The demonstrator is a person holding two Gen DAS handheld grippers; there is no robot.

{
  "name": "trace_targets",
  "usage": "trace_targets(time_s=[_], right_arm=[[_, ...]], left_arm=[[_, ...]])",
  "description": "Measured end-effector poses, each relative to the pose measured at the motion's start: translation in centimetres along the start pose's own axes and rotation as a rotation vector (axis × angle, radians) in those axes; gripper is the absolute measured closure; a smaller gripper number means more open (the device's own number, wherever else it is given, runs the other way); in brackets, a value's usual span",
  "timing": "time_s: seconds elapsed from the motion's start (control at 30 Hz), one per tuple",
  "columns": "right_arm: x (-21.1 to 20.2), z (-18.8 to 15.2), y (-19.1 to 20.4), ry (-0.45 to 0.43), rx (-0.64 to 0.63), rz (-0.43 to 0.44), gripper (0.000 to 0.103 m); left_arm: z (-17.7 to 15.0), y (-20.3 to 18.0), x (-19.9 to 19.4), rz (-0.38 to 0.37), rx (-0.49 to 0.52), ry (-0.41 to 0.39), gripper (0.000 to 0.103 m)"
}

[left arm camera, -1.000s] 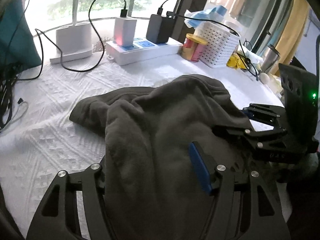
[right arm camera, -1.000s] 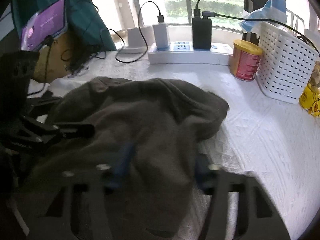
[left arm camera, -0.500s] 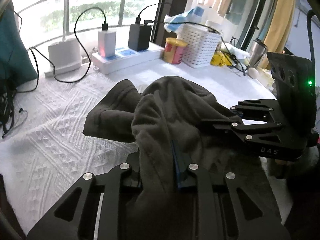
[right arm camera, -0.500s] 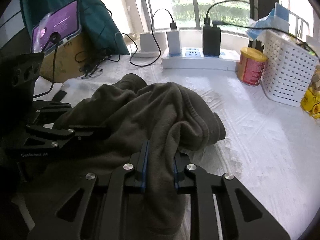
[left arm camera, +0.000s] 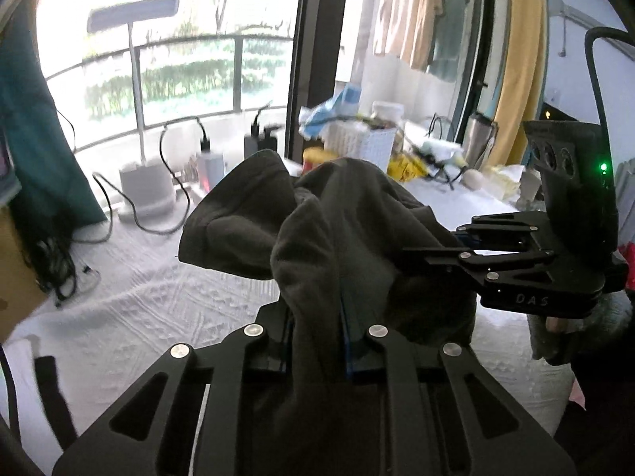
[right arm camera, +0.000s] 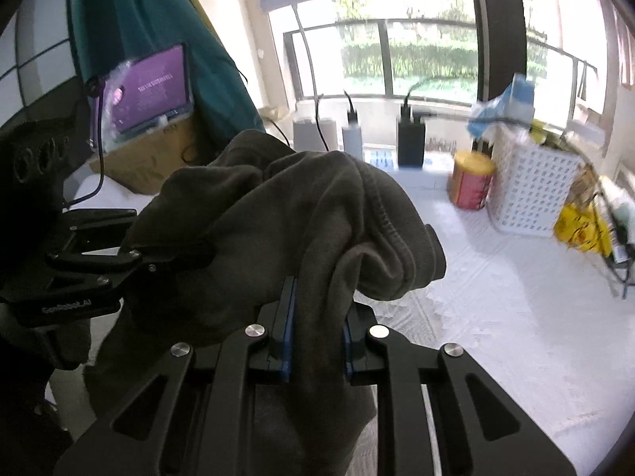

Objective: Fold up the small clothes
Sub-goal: 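Lift the gripped shirt end up off the bedspread with both tools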

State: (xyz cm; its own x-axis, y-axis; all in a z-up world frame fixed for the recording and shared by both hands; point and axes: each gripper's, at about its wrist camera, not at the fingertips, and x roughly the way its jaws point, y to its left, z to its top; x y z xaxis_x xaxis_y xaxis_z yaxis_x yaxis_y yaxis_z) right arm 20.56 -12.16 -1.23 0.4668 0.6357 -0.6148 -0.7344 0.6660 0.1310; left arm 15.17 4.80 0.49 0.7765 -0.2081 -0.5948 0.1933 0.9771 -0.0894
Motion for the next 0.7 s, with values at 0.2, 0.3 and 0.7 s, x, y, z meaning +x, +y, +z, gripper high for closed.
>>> trace_targets(time_s=[0.2,0.3,0.7], right_arm=[[-3.2,0.4,1.7,-0.070,-0.021,-0.014,0.085],[-4.6,0.3,2.5,-0.101,-0.024,-0.019,0.086],[-10.2,0.5,4.8,-0.225,-0.075,-0.042,0.087]], left_arm=[[0.6,-1.4,-3.2,0.013,0.020,-0.073,0.084],[0.6,-2.2,-4.7,0.014,0.029,-0.103,0.084],[0.6,-4.6,-10.4,0.019,0.057,-0.232,0.084]])
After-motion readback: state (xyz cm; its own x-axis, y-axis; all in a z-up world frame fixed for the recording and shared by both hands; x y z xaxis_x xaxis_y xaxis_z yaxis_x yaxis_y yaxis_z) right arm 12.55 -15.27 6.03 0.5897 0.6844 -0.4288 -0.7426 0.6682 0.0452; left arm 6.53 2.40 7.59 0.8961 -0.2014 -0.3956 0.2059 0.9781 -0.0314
